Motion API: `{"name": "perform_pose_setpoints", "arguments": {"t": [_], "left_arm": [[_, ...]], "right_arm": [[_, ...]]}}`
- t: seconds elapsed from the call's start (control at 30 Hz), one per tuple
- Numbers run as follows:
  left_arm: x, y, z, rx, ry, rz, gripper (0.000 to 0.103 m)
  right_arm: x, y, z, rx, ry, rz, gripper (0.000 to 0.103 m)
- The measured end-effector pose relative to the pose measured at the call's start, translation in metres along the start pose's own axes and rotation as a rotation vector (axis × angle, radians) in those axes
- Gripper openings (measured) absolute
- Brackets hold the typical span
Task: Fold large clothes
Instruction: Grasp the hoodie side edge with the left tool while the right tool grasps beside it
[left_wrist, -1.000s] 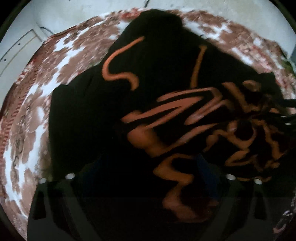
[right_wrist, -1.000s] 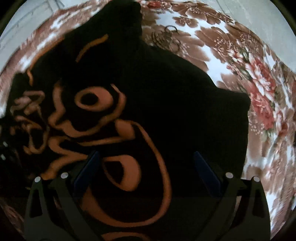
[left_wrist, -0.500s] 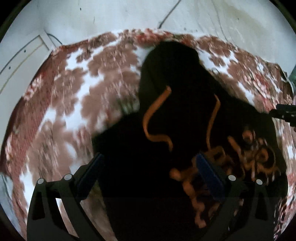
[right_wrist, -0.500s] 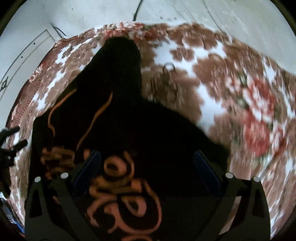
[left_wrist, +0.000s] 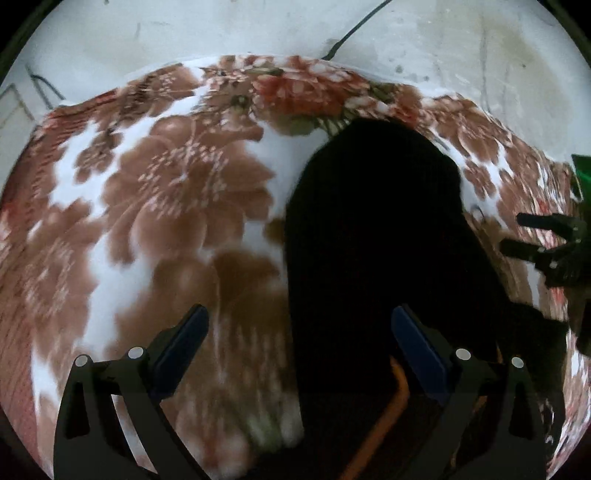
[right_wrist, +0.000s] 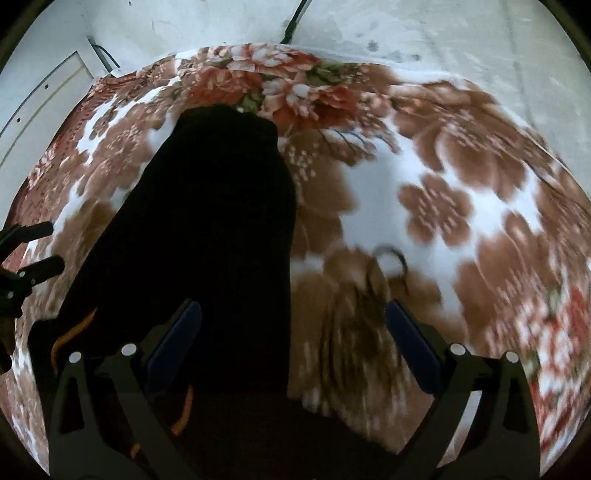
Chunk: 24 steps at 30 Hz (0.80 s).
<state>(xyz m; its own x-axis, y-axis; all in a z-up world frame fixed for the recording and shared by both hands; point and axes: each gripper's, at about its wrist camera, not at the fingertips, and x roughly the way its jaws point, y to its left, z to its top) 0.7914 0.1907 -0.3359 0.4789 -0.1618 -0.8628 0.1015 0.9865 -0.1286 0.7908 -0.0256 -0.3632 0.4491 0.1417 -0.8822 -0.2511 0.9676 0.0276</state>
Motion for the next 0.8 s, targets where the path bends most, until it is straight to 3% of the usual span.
{"name": "perform_pose_setpoints", "arguments": {"t": [0.23,0.33,0.37,0.4,0.43,0.47,0.5,0.57,0.8], "left_arm": [[0.058,0.0,0.069,0.096,-0.022,-0.044,0.093],[0.084,-0.005,0.085,0.092,0.022,-0.116,0.081],[0.092,-0.01,0.086,0.103,0.039,-0.142,0.068],[0.098,-0.014,0.085,0.112,0.055,-0.17,0.05],[0.106,-0.017,0.082,0.095,0.086,-0.224,0.043],[0.112,-0.015,0.08,0.05,0.108,-0.272,0.029],[0.112,-0.011,0.08,0.01,0.105,-0.293,0.021],[0.101,-0.01,0.078,0.008,0.081,-0.295,0.017],[-0.012,-0.033,0.07,0.056,-0.072,-0.324,0.016]], "right_arm": [[0.063,0.004,0.059,-0.081,-0.01,0.038,0.098],[0.091,0.009,0.072,-0.096,0.047,0.062,0.079],[0.099,0.011,0.073,-0.097,0.063,0.073,0.077],[0.101,0.014,0.073,-0.108,0.056,0.067,0.069],[0.103,0.016,0.072,-0.124,0.048,0.069,0.065],[0.102,0.016,0.071,-0.125,0.039,0.081,0.05],[0.101,0.013,0.07,-0.099,0.044,0.094,0.034],[0.089,0.004,0.07,-0.015,0.065,0.105,0.017],[0.01,0.008,0.067,0.004,0.002,0.142,0.011]]}}
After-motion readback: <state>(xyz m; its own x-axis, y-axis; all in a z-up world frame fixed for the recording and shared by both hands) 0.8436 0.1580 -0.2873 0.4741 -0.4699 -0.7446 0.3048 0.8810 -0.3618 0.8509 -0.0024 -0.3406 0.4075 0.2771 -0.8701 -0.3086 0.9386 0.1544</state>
